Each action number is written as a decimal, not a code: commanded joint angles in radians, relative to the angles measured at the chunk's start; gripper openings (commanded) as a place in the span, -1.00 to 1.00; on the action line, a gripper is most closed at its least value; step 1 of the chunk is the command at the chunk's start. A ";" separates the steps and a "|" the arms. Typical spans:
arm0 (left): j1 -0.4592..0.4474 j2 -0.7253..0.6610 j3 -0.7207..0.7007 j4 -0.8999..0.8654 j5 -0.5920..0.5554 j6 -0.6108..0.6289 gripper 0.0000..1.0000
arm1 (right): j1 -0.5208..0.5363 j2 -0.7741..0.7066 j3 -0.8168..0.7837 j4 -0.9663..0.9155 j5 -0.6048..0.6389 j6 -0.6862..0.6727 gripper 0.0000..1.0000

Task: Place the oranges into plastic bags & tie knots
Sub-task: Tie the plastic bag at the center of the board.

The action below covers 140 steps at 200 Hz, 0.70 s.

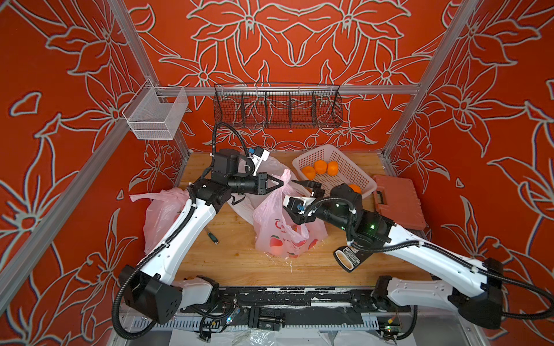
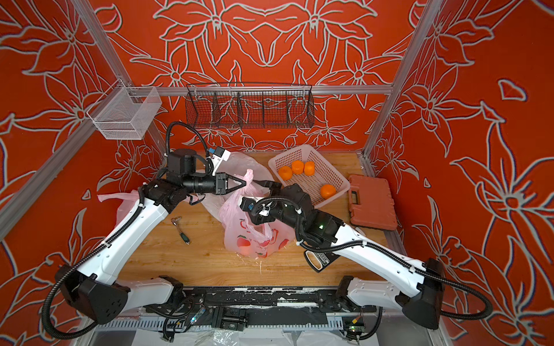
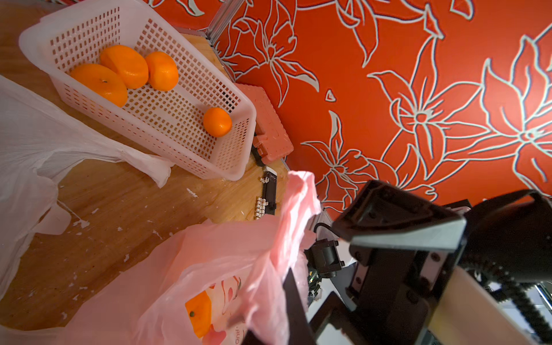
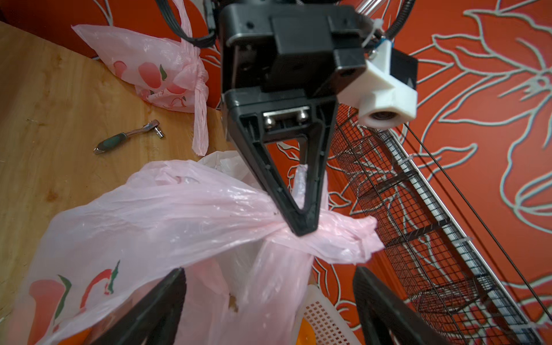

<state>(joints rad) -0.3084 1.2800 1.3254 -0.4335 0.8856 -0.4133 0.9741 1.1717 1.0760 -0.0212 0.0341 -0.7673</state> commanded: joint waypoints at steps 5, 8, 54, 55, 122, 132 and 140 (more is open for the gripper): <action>0.018 -0.033 -0.010 0.012 0.059 -0.029 -1.00 | 0.026 0.034 -0.026 0.169 0.120 -0.130 0.78; 0.019 -0.036 -0.012 0.014 0.064 -0.030 -1.00 | 0.026 0.037 -0.033 0.191 0.125 -0.141 0.78; 0.042 -0.030 -0.025 0.026 0.120 -0.034 -1.00 | 0.053 0.131 -0.029 0.384 0.151 -0.251 0.63; 0.043 -0.029 -0.025 0.026 0.121 -0.034 -1.00 | 0.054 0.133 -0.029 0.386 0.153 -0.254 0.63; 0.065 -0.041 -0.020 -0.019 0.130 0.009 -1.00 | 0.060 0.142 -0.051 0.482 0.252 -0.399 0.53; 0.067 -0.038 -0.016 -0.024 0.129 0.011 -1.00 | 0.061 0.134 -0.052 0.481 0.267 -0.423 0.53; 0.071 -0.039 -0.015 -0.022 0.127 0.010 -1.00 | 0.061 0.125 -0.054 0.476 0.272 -0.438 0.54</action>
<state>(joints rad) -0.2493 1.2591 1.3067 -0.4351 0.9886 -0.4225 1.0279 1.3277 1.0340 0.3870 0.2489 -1.1137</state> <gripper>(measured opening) 0.047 0.769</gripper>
